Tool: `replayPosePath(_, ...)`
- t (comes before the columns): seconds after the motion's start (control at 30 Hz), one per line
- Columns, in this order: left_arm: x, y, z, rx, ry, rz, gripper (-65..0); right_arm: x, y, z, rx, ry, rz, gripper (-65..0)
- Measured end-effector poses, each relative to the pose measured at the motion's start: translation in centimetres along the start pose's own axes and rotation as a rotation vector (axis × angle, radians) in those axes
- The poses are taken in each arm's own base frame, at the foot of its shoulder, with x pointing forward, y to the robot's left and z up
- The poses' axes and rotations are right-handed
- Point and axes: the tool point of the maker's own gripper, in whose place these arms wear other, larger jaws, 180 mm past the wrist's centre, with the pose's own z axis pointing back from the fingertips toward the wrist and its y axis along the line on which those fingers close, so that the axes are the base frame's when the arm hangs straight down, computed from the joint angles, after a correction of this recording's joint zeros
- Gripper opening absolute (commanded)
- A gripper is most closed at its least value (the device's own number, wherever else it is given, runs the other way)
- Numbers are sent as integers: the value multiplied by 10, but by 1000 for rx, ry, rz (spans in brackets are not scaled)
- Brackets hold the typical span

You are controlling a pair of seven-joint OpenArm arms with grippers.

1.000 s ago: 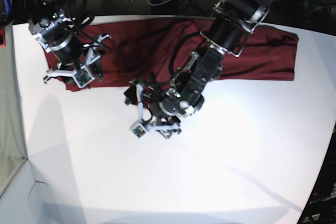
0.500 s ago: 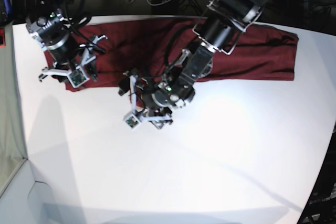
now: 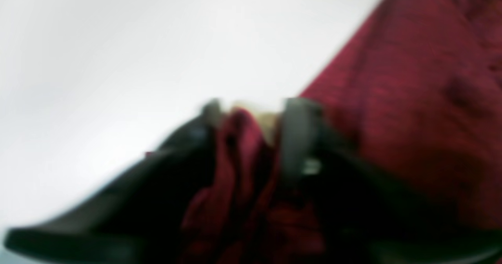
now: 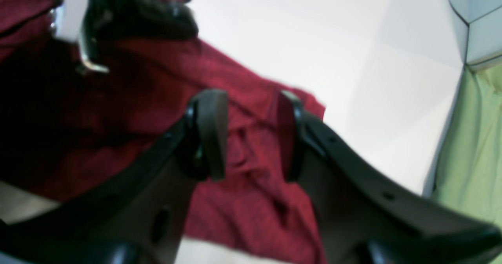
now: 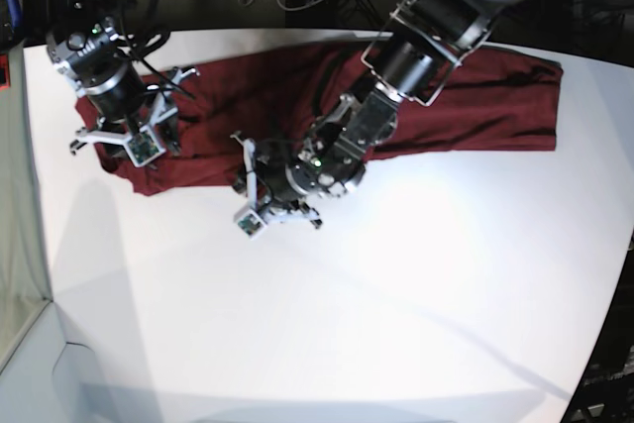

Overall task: Layout the t-shirt on the table in an organized manner, then fold the t-shirt properly
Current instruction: 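Bring the left gripper to the shirt middle beside the right gripper, then grasp the folded fabric with the left gripper and pull it toward its side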

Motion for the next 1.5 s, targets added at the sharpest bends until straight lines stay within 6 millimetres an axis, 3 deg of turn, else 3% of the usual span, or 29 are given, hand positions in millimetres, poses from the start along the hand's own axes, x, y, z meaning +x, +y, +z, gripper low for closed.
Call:
replayPosePath(0.13,0,7,2,12,-6,39,-583,0,0,0,0,-1,0,-424)
replayPosePath(0.53,1,13,4,22,-10,72,-576,-4,2,-3,10,4,-12,-423)
replayPosePath(0.67,4,13,7,28,-2,57,-485,-26,7,-14,37,68,-41,-423)
replayPosePath(0.83,23,18,18,50,-50,19,-327,-26,8,-17,41,64,-50,-424)
replayPosePath(0.97,43,19,24,58,-103,3,-293,-26,8,-17,41,63,-49,-424)
replayPosePath(1.03,42,21,24,60,-100,13,-293,-26,8,-17,41,64,-50,-424)
replayPosePath(1.23,37,50,32,121,-109,84,-293,-26,8,-17,41,63,-49,-424)
replayPosePath(1.4,-1,46,17,102,-32,127,-293,-26,8,-17,41,63,-50,-424)
replayPosePath(1.5,-1,46,15,98,-28,141,-293,-26,8,-17,42,63,-49,-423)
